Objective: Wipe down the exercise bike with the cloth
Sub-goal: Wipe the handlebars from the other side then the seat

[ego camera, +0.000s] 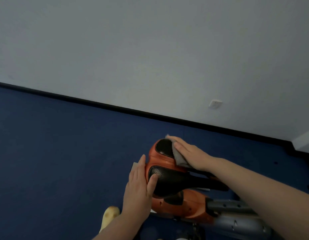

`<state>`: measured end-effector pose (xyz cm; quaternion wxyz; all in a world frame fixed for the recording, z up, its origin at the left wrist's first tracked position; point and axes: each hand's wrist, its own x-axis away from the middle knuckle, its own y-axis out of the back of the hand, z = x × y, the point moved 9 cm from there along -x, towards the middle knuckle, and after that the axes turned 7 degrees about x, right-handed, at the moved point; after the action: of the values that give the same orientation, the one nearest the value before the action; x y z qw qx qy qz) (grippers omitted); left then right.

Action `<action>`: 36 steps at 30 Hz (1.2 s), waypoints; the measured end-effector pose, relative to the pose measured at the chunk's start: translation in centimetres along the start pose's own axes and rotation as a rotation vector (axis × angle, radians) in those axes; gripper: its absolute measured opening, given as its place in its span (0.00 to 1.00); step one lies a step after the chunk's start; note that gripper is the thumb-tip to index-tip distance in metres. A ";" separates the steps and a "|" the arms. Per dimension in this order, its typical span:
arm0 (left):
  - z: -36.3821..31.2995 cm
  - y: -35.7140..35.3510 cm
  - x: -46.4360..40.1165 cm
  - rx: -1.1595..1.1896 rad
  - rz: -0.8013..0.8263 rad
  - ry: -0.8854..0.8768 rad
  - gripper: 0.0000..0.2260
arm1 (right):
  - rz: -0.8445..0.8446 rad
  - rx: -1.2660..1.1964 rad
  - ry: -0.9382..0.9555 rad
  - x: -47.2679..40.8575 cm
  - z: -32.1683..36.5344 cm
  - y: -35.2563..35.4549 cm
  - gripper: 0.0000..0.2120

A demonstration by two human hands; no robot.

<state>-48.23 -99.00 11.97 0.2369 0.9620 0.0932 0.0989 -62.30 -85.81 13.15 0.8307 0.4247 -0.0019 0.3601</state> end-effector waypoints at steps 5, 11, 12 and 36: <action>0.0 0.0 -0.4 -0.008 0.000 -0.056 0.24 | -0.259 0.299 -0.117 -1.3 3.8 -0.1 0.19; -2.2 1.2 -2.1 -0.114 0.031 -0.310 0.30 | -0.364 0.576 -0.104 4.8 2.4 -0.9 0.26; -2.7 1.2 -2.7 -0.078 0.056 -0.332 0.30 | -0.340 0.563 -0.163 5.1 1.1 -0.5 0.25; -8.3 -3.2 -10.9 -0.160 0.502 -0.580 0.26 | -0.428 0.539 -0.666 8.6 3.6 -2.7 0.32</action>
<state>-61.09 -95.09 16.11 0.2962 0.9214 -0.2237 -0.1153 -53.19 -84.28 16.21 0.7006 0.7081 -0.0870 0.0130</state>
